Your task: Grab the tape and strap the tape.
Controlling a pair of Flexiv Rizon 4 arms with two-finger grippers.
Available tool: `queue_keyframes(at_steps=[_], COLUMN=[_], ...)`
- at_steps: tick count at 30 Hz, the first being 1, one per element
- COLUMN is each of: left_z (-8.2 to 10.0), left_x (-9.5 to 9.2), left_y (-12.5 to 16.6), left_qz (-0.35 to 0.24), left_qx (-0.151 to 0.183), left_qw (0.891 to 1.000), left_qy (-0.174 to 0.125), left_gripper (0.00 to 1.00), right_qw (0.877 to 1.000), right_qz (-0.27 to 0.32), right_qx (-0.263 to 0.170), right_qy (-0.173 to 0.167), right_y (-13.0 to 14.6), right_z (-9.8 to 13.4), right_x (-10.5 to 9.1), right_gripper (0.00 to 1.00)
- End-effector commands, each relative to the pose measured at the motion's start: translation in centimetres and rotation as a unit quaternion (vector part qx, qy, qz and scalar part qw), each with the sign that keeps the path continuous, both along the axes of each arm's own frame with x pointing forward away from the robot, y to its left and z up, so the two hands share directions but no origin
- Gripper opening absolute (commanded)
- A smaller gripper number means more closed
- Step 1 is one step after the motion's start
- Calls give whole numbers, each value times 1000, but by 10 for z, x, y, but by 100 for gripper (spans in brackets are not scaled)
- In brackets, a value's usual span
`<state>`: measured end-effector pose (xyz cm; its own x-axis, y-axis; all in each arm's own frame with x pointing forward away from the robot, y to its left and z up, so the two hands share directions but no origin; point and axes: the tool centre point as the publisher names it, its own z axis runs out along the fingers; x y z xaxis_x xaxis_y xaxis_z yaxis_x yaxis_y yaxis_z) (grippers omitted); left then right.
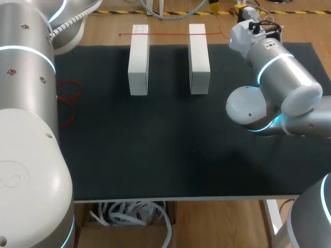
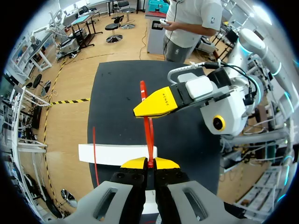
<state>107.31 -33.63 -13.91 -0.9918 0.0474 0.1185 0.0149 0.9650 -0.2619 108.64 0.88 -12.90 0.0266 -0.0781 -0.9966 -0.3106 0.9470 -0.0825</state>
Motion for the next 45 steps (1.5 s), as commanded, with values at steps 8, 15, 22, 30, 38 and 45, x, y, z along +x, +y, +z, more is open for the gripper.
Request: queue_keyframes(at_steps=[8,15,22,30,38,45], left_z=[2,2,2,2,2,2], left_x=[1,1,1,1,1,1], left_y=[-1,-1,-1,-1,-1,-1], left_qz=[0,0,0,0,0,0], left_qx=[3,3,3,3,3,3], left_qw=[1000,1000,1000,1000,1000,1000], left_qy=[2,2,2,2,2,2], left_gripper=[0,0,0,0,0,0], right_qw=[1000,1000,1000,1000,1000,1000], right_qz=[-3,-5,-6,-4,-2,-1], right_qx=[-1,-1,0,4,7,8], right_qy=[3,4,4,7,8,8], right_y=[-3,-4,-5,-3,0,2], right_z=[2,1,1,-1,-2,-2], right_x=[-1,-1,0,1,2,3], right_gripper=[0,0,0,0,0,0])
